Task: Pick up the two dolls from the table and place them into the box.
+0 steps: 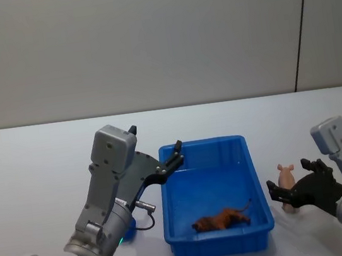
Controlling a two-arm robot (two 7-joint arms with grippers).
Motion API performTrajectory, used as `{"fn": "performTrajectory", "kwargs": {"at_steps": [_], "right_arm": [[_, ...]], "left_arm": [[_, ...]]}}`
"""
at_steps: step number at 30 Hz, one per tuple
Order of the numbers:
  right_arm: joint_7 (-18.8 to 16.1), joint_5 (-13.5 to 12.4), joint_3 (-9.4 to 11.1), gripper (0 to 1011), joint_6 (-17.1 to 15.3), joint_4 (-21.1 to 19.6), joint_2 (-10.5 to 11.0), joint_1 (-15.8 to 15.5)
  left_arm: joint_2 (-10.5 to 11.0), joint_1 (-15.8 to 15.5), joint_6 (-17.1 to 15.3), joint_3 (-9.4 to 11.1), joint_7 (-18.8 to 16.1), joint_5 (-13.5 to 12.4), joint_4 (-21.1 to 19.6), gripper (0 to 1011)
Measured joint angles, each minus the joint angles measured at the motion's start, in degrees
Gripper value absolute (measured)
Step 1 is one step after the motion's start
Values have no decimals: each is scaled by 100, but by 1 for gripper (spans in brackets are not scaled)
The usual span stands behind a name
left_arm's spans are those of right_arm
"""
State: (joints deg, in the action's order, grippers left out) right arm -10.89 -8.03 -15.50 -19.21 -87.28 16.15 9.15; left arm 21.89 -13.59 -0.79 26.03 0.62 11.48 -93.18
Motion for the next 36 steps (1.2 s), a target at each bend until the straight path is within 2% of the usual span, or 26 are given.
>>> {"fn": "performTrajectory", "kwargs": {"at_steps": [17,22,36], "right_arm": [[52,154,-68,984,-321,382,-143,149],[51,150,-84,879,-399,499,-196,213],[141,9,-80,436,-568,664,-312,345]], "left_arm": [[0,0,0,0,0,0,0,1001],[0,0,0,0,0,0,0,1001],[0,0,0,0,0,0,0,1001]]}}
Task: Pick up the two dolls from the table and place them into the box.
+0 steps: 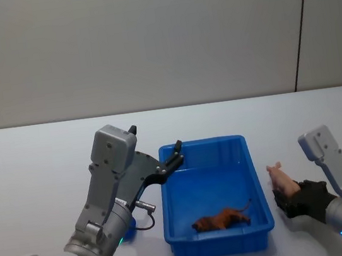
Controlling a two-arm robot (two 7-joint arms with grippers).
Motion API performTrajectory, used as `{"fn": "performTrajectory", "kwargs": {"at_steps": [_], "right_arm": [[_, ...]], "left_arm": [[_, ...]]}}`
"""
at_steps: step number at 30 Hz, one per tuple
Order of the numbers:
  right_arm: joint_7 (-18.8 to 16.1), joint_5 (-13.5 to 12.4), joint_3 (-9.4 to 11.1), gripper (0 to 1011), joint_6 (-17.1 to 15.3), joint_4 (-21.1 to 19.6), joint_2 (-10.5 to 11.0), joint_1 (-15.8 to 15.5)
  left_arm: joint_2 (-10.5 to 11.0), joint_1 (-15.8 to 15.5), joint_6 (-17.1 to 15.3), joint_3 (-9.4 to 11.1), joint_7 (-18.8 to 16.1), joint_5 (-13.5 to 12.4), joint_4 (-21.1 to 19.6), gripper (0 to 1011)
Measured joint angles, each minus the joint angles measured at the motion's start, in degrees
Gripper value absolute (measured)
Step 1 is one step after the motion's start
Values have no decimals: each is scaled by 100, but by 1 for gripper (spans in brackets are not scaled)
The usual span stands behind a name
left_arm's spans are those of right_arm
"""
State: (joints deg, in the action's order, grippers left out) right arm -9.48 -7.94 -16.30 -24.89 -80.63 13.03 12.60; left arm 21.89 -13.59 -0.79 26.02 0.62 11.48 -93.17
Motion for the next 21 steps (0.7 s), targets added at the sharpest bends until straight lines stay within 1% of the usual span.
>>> {"fn": "performTrajectory", "kwargs": {"at_steps": [1,2,3,7,15,21], "right_arm": [[40,-21,8,405,-9,3,-12,10],[40,-21,8,405,-9,3,-12,10],[90,-41,14,382,-10,5,-21,19],[210,-83,34,381,20,4,-45,34],[427,-180,89,381,312,-99,-73,44],[400,-247,125,381,511,-251,-69,54]], "left_arm": [[0,0,0,0,0,0,0,1001],[0,0,0,0,0,0,0,1001],[0,0,0,0,0,0,0,1001],[0,0,0,0,0,0,0,1001],[0,0,0,0,0,0,0,1001],[0,0,0,0,0,0,0,1001]]}}
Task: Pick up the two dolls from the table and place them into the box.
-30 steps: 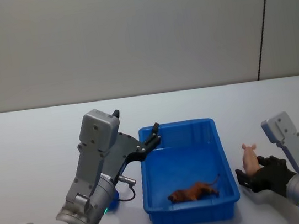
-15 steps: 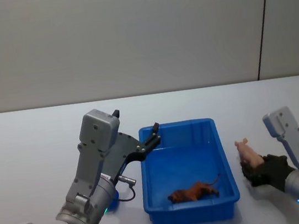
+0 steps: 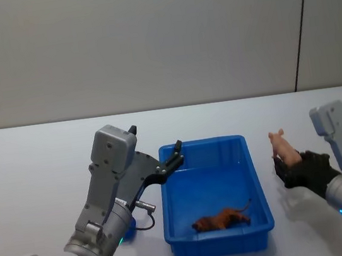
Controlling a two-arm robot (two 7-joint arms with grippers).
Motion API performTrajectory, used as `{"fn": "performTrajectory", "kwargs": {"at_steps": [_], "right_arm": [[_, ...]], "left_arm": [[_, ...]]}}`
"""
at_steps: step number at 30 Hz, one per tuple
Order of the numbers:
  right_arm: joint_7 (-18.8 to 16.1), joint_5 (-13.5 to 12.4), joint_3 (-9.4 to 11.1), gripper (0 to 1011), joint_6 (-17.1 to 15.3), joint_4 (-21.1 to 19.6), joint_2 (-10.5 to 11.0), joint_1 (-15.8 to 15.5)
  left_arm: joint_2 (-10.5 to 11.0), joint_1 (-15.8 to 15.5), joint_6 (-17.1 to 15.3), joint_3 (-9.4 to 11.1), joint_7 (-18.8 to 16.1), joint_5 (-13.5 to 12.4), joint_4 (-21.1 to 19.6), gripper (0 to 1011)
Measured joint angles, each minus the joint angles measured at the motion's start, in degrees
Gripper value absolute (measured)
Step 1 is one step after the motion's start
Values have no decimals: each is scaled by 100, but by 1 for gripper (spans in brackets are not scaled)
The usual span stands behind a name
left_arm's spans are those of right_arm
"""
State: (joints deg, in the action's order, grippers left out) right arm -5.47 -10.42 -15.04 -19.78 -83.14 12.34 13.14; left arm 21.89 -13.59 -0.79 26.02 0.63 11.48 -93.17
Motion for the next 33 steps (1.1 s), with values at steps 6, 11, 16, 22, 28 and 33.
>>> {"fn": "performTrajectory", "kwargs": {"at_steps": [6,11,16,22,28,33], "right_arm": [[-243,-46,19,381,89,-198,17,32],[-534,-35,-3,381,70,-328,21,70],[-799,52,-65,382,-34,-405,5,104],[-1040,208,-172,381,-212,-451,-42,137],[-1171,376,-276,496,-354,-442,-94,159],[-1216,438,-322,682,-391,-427,-115,161]], "left_arm": [[0,0,0,0,0,0,0,1001],[0,0,0,0,0,0,0,1001],[0,0,0,0,0,0,0,1001],[0,0,0,0,0,0,0,1001],[0,0,0,0,0,0,0,1001],[0,0,0,0,0,0,0,1001]]}}
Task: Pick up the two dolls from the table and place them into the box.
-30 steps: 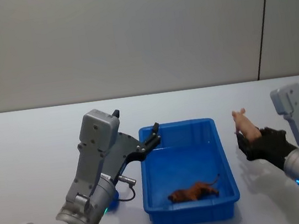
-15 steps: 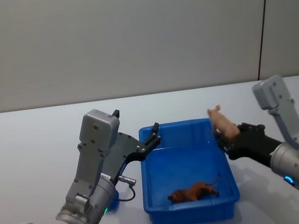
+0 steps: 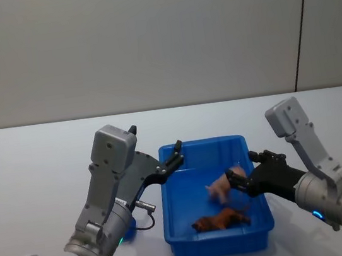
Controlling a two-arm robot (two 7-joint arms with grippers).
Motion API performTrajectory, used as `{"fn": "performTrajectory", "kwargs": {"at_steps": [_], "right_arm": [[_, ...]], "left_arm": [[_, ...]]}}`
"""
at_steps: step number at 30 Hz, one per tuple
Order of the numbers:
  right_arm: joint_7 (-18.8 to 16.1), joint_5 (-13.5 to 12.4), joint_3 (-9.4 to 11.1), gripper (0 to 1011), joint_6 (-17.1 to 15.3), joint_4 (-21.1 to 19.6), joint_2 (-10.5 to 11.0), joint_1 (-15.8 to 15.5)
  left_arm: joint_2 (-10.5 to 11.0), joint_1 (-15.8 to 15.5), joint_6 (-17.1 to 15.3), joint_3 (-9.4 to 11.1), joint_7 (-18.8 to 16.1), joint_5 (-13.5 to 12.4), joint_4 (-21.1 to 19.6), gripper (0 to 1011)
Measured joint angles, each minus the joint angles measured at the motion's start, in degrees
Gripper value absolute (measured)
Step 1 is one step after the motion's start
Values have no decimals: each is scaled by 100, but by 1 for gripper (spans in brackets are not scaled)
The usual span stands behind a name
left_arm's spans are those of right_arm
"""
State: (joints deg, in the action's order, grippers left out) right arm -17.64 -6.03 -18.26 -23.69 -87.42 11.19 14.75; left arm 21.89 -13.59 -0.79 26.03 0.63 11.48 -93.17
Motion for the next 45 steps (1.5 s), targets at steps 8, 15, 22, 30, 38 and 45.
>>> {"fn": "performTrajectory", "kwargs": {"at_steps": [8,15,22,30,38,45], "right_arm": [[2,-66,17,899,169,-27,36,-60],[58,-216,156,1001,439,-37,160,-103],[66,-295,302,1001,701,103,287,-85],[39,-326,414,1001,929,268,385,-50],[16,-343,477,1001,1057,368,445,-28],[6,-351,505,1001,1118,410,470,-18]], "left_arm": [[0,0,0,0,0,0,0,1001],[0,0,0,0,0,0,0,1001],[0,0,0,0,0,0,0,1001],[2,4,-7,0,0,-2,-2,1001],[81,105,-116,-12,-49,-21,-154,1001],[239,327,-295,-32,-212,21,-426,1001]]}}
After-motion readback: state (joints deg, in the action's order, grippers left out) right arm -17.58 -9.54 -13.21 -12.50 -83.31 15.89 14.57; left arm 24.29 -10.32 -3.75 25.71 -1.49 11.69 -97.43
